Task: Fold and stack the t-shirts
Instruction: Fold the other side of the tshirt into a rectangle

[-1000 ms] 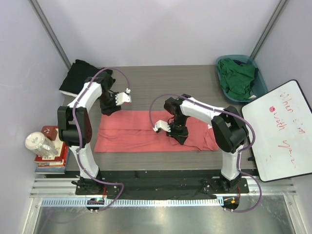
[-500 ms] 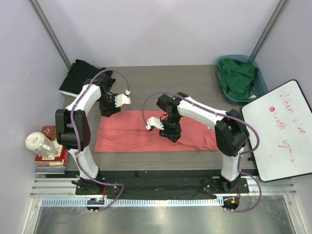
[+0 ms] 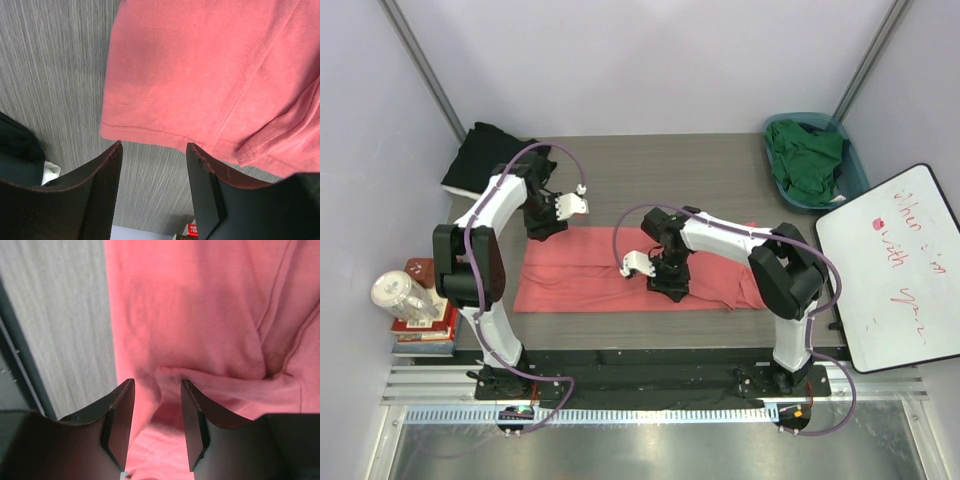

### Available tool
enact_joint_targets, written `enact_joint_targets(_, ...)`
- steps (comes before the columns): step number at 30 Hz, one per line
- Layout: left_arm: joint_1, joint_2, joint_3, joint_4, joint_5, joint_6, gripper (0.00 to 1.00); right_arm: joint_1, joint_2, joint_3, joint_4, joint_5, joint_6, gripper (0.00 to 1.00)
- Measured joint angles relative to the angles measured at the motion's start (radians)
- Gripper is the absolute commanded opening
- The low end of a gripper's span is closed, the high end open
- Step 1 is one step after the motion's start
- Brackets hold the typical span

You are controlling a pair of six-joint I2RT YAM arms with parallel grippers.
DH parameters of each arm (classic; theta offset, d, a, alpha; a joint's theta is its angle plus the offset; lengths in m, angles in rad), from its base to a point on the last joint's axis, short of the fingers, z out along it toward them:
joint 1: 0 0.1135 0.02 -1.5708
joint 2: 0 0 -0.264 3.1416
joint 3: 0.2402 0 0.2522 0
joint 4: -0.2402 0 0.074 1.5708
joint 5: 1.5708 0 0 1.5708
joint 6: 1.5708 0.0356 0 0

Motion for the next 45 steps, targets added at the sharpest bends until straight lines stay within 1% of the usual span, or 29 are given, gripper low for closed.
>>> enact_joint_targets(5, 0.000, -0.007, -0.002, 0.000, 0.000, -0.005, 0.55, 0.000, 0.022, -0.007, 0.056, 0.012, 0.010, 0.47)
enact_joint_targets(7, 0.000, -0.010, -0.002, 0.000, 0.000, -0.005, 0.55, 0.000, 0.026, -0.007, 0.067, 0.013, 0.013, 0.44)
enact_joint_targets(10, 0.000, -0.012, -0.002, 0.000, 0.000, -0.006, 0.55, 0.000, 0.026, -0.007, 0.076, 0.016, 0.016, 0.30)
enact_joint_targets(11, 0.000, -0.012, -0.002, 0.000, 0.000, -0.006, 0.55, 0.000, 0.027, -0.007, 0.080, 0.016, 0.018, 0.23)
enact_joint_targets(13, 0.000, -0.012, -0.002, 0.000, 0.000, -0.006, 0.55, 0.000, 0.029, -0.007, 0.091, 0.019, 0.019, 0.19)
enact_joint_targets(14, 0.000, -0.012, -0.002, 0.000, 0.000, -0.006, 0.55, 0.000, 0.030, -0.007, 0.094, 0.020, 0.022, 0.14)
enact_joint_targets(18, 0.000, -0.012, -0.002, 0.000, 0.000, -0.006, 0.55, -0.002, 0.031, -0.007, 0.096, 0.021, 0.021, 0.03)
enact_joint_targets(20, 0.000, -0.012, -0.002, 0.000, 0.000, -0.006, 0.55, -0.002, 0.031, -0.006, 0.093, 0.021, 0.018, 0.01)
enact_joint_targets(25, 0.000, -0.012, -0.002, 0.000, 0.000, -0.006, 0.55, -0.002, 0.031, 0.030, 0.037, 0.014, 0.003, 0.01)
enact_joint_targets(32, 0.000, -0.012, 0.000, -0.002, 0.000, -0.005, 0.55, -0.002, 0.042, 0.206, -0.123, -0.046, -0.041, 0.02)
enact_joint_targets(36, -0.002, -0.012, 0.011, -0.004, 0.000, -0.005, 0.55, -0.002, 0.064, 0.246, -0.177, -0.077, -0.061, 0.05)
enact_joint_targets(37, -0.002, -0.012, 0.013, -0.004, 0.000, -0.005, 0.55, -0.001, 0.071, 0.247, -0.187, -0.082, -0.066, 0.07)
enact_joint_targets(38, -0.002, -0.012, 0.016, -0.004, 0.000, -0.005, 0.55, 0.000, 0.081, 0.247, -0.197, -0.087, -0.072, 0.18)
enact_joint_targets(39, -0.002, -0.012, 0.019, -0.004, 0.000, -0.005, 0.55, 0.001, 0.089, 0.247, -0.205, -0.089, -0.076, 0.26)
enact_joint_targets(41, -0.002, -0.012, 0.022, -0.004, 0.000, -0.005, 0.55, 0.004, 0.106, 0.247, -0.223, -0.096, -0.082, 0.38)
enact_joint_targets(45, -0.002, -0.011, 0.027, -0.007, 0.000, -0.003, 0.55, 0.011, 0.113, 0.247, -0.246, -0.102, -0.099, 0.41)
